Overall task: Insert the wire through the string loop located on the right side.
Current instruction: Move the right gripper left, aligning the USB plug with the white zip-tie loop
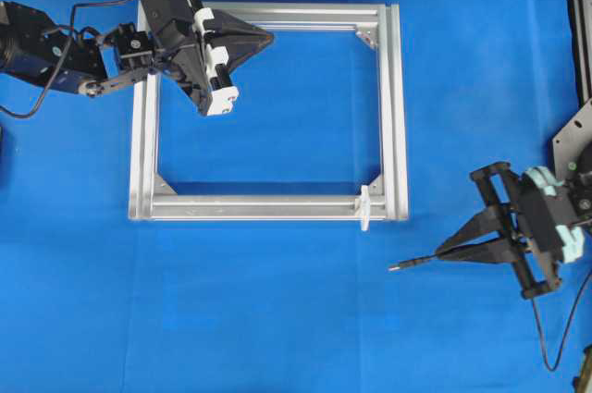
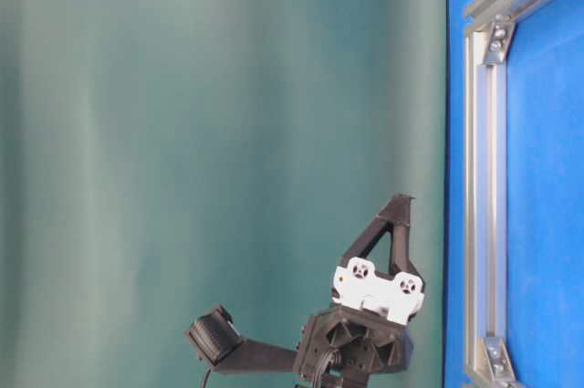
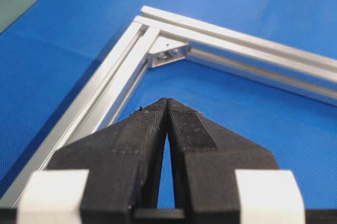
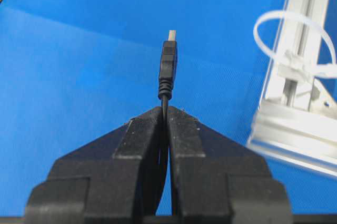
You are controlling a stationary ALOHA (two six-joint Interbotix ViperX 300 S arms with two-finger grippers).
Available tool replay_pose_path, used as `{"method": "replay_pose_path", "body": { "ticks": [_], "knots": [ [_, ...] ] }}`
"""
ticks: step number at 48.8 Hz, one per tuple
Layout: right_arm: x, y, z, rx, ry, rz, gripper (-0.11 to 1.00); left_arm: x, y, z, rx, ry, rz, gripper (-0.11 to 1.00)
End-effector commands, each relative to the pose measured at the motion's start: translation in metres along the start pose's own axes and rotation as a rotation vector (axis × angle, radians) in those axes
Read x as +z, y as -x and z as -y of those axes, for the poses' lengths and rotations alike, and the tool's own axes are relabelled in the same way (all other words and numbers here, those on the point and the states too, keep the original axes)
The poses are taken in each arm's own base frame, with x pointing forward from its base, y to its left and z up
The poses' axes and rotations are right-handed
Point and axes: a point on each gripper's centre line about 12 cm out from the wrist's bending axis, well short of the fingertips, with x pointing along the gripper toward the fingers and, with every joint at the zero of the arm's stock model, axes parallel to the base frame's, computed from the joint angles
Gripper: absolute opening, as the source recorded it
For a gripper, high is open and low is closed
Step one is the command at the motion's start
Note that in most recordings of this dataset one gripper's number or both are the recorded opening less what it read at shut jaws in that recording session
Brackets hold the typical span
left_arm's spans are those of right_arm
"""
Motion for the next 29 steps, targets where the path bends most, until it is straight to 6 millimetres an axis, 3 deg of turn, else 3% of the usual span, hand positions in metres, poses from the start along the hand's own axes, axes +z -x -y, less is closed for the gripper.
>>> {"method": "replay_pose_path", "body": {
  "ticks": [1,15,29],
  "knots": [
    [0.001,0.003,-0.001,0.005,0.001,0.016,-0.03,0.017,0.0,0.002,-0.006,-0.002,0.053,0.0],
    [0.002,0.002,0.003,-0.009,-0.002,0.03,-0.03,0.017,0.0,0.002,-0.006,-0.002,0.055,0.0],
    [0.001,0.006,0.036,-0.144,-0.058,0.045,-0.03,0.017,0.0,0.001,-0.005,0.0,0.055,0.0]
  ]
}}
